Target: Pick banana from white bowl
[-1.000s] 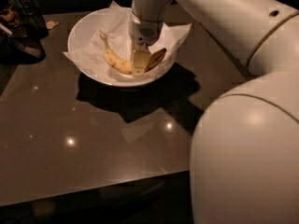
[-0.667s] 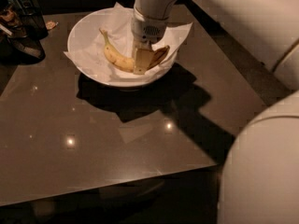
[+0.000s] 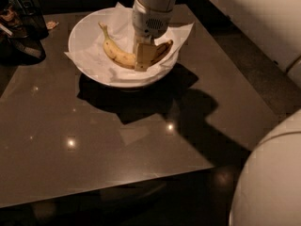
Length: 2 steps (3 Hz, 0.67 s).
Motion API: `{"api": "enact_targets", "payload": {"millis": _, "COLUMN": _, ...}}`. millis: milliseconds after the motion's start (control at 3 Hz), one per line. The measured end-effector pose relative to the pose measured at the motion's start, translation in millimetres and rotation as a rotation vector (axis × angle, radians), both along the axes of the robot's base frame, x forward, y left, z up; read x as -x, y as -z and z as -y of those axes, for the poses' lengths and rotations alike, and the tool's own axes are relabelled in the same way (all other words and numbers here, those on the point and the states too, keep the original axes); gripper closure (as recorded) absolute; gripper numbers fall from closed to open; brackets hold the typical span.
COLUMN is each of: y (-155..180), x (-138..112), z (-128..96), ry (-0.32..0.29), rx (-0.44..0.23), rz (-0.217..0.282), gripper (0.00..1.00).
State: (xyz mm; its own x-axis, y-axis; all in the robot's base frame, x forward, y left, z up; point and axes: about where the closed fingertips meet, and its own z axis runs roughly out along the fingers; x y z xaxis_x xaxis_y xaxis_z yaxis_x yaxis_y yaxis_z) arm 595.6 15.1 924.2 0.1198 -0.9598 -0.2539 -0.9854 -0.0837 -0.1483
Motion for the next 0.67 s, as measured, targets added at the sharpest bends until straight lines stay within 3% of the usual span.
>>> {"api": "enact_targets", "payload": {"millis": 667, "y": -39, "x": 52, "z": -6, "ry": -0.046, "rx": -0.025, "rz": 0.050, "gripper": 1.00}}
